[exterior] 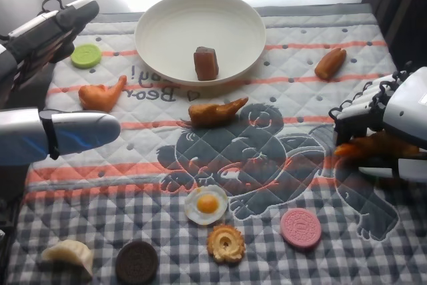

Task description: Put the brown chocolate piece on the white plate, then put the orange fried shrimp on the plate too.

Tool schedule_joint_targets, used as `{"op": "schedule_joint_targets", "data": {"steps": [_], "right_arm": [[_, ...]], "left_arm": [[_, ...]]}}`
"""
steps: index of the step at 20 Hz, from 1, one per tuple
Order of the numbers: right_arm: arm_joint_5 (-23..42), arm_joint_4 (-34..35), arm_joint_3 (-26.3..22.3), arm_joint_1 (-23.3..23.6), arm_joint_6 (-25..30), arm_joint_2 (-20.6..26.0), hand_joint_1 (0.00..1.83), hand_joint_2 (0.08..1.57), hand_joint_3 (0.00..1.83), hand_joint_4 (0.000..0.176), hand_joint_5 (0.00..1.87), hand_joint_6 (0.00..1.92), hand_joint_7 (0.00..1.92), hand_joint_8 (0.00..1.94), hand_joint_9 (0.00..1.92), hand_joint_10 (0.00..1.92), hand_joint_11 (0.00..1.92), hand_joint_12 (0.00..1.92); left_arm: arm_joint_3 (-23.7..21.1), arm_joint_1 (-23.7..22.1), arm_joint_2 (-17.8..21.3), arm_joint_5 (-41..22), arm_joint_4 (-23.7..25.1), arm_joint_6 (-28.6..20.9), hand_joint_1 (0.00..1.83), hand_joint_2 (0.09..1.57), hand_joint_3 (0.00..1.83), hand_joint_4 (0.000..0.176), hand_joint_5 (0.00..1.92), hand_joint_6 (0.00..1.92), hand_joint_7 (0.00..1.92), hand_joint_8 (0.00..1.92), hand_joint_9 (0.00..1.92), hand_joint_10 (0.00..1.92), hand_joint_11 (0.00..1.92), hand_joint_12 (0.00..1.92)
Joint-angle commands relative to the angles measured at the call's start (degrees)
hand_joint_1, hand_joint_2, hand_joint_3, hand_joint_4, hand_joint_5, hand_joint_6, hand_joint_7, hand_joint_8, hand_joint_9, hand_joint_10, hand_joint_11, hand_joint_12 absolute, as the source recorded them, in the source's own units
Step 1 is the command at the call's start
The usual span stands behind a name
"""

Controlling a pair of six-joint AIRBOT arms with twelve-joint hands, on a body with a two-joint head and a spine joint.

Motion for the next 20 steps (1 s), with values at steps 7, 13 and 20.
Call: {"op": "schedule_joint_targets", "data": {"steps": [7,13,20], "right_arm": [[1.5,-0.2,-0.5,1.6,-1.0,1.3,1.13,1.19,0.0,0.0,0.85,1.16,1.31,0.4,1.3,0.68,1.07,1.17],[2.2,-2.5,-0.8,7.0,-3.0,2.3,1.13,1.2,0.0,0.0,0.84,1.19,1.49,0.06,1.49,0.43,1.2,1.07],[-1.4,-3.8,1.6,14.1,-6.4,-0.7,1.12,1.2,0.0,0.0,0.84,1.18,1.49,0.02,1.54,0.25,1.21,1.17]], "left_arm": [[0.4,0.6,-0.1,-7.9,-0.1,-1.3,0.83,0.83,0.0,0.08,0.13,0.0,0.08,0.0,0.04,0.0,0.0,0.24],[0.4,0.7,-0.2,-7.9,-0.2,-1.5,0.86,0.81,0.0,0.104,0.17,0.0,0.1,0.0,0.07,0.01,0.0,0.36],[1.0,0.7,-0.6,-7.5,-0.2,-2.7,0.84,0.81,0.0,0.109,0.17,0.0,0.1,0.0,0.05,0.01,0.0,0.24]]}}
